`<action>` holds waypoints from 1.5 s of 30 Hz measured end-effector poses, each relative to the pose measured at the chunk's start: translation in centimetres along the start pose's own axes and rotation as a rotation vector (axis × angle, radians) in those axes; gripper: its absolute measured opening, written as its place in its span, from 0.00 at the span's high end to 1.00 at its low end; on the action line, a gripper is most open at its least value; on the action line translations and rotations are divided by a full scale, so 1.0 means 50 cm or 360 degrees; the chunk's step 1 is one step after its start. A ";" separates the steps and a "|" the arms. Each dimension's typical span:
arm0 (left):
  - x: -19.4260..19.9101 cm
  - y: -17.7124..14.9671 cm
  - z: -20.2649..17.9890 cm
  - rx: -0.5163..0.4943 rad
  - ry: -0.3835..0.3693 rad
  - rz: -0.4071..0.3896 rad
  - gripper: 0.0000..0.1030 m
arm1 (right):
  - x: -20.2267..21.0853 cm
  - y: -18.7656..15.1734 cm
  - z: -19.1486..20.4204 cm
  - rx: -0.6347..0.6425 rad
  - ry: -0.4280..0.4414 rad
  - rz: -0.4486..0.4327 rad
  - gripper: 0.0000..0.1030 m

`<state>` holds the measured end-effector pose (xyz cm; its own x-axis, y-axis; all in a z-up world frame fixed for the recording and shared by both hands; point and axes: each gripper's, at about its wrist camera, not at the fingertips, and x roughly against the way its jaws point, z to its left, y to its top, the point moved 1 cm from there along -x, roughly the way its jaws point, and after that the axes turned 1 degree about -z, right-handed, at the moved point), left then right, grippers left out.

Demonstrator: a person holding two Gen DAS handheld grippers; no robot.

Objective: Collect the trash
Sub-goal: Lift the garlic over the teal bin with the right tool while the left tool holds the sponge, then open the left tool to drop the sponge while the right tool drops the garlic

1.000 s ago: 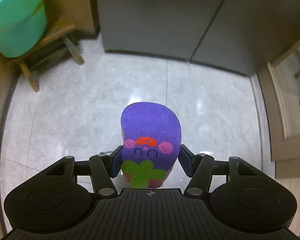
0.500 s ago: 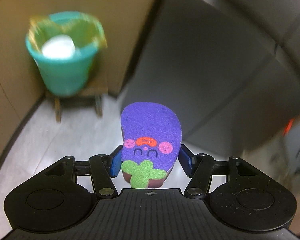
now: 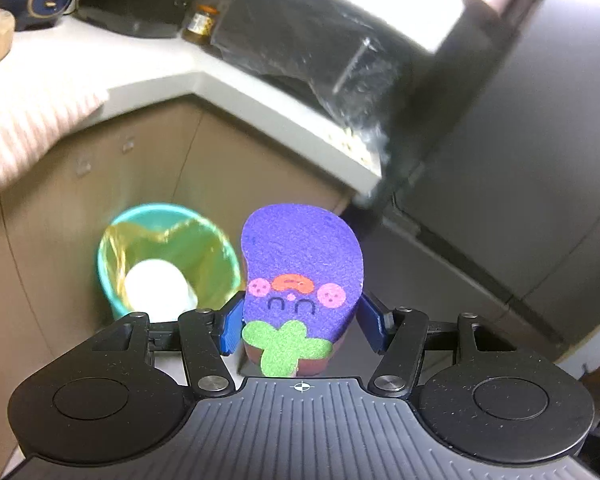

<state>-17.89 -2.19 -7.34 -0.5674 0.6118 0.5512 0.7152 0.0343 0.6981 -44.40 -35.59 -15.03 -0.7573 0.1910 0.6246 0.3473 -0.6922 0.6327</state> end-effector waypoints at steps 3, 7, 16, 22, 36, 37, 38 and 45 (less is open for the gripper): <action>-0.022 0.046 0.021 -0.0055 -0.0008 0.0066 0.38 | -0.013 0.060 0.171 0.0140 0.0188 -0.0003 0.50; -0.040 0.096 0.054 -0.0031 -0.0073 -0.0015 0.38 | -0.047 0.134 0.356 0.0313 0.0424 0.0035 0.50; -0.183 0.131 0.052 -0.0029 -0.0060 0.0095 0.38 | -0.178 0.195 0.570 0.0636 0.0637 0.0038 0.50; -0.399 0.101 0.134 0.0076 0.0176 0.0317 0.38 | -0.389 0.221 0.556 0.0838 0.0599 0.0121 0.49; -0.773 -0.073 0.376 -0.0094 0.0564 0.0593 0.38 | -0.916 0.063 0.568 0.0699 0.0590 0.1073 0.50; -0.789 -0.081 0.387 -0.0145 0.0563 0.0587 0.38 | -0.946 0.047 0.578 0.0681 0.0574 0.1118 0.50; -0.802 -0.088 0.395 -0.0208 0.0566 0.0575 0.37 | -0.973 0.033 0.587 0.0658 0.0570 0.1156 0.50; -0.858 -0.104 0.434 -0.0362 0.0551 0.0549 0.37 | -1.158 -0.055 0.604 0.0448 0.0518 0.1460 0.48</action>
<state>11.62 -11.47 -44.52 -0.4439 0.2595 0.8577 0.7994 -0.3179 0.5099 15.19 -23.74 -39.14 -0.2321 -0.5599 0.7954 0.9567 -0.2791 0.0827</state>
